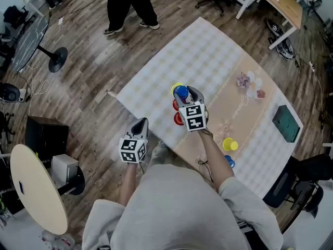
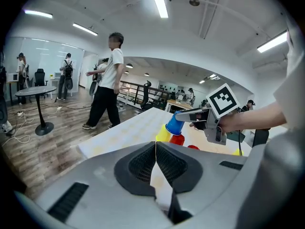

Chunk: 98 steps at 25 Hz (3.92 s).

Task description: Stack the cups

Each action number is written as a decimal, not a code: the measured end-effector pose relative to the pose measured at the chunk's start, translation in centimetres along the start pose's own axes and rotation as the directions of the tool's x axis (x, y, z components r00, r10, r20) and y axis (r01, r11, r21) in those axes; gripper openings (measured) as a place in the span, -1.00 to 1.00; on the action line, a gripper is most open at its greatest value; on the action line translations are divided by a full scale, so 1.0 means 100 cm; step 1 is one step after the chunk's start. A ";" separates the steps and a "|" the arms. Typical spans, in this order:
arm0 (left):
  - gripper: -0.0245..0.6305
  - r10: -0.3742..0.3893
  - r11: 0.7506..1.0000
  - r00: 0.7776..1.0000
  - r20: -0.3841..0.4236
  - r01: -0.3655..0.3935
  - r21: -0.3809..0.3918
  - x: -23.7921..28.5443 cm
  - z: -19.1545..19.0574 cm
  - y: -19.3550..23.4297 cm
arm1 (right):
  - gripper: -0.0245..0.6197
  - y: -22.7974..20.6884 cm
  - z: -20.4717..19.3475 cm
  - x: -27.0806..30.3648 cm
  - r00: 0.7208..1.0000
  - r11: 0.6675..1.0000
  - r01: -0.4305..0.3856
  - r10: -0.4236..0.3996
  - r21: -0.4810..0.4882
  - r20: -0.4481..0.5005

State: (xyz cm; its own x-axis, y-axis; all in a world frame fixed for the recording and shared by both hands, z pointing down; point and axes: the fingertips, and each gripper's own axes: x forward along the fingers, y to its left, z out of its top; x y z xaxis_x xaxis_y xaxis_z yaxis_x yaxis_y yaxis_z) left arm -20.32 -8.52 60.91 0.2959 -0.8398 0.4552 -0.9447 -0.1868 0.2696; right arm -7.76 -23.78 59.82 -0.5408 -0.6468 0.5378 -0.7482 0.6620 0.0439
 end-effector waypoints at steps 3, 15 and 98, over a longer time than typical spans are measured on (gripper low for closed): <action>-0.88 0.011 1.000 1.000 -0.001 -0.011 -0.005 -0.003 -0.001 0.005 | -0.22 0.001 0.002 0.002 1.000 1.000 -0.002 0.002 -0.001 0.003; -0.88 0.003 1.000 1.000 -0.006 -0.003 0.002 0.002 0.001 0.006 | -0.22 -0.004 0.003 0.007 1.000 1.000 0.007 -0.007 0.005 0.005; -0.88 -0.714 0.458 0.537 -0.449 0.843 0.280 0.085 -0.064 -0.357 | 0.00 -0.073 -0.281 -0.349 0.683 0.507 0.714 -0.656 0.482 -0.322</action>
State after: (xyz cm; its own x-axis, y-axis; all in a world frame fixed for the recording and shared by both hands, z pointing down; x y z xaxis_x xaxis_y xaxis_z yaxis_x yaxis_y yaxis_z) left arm 16.78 -5.76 60.58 0.8970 -0.0889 0.4330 -0.2229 -0.9368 0.2696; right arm 27.40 4.56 64.37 0.2452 -0.7539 0.6095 -0.9510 -0.3091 0.0003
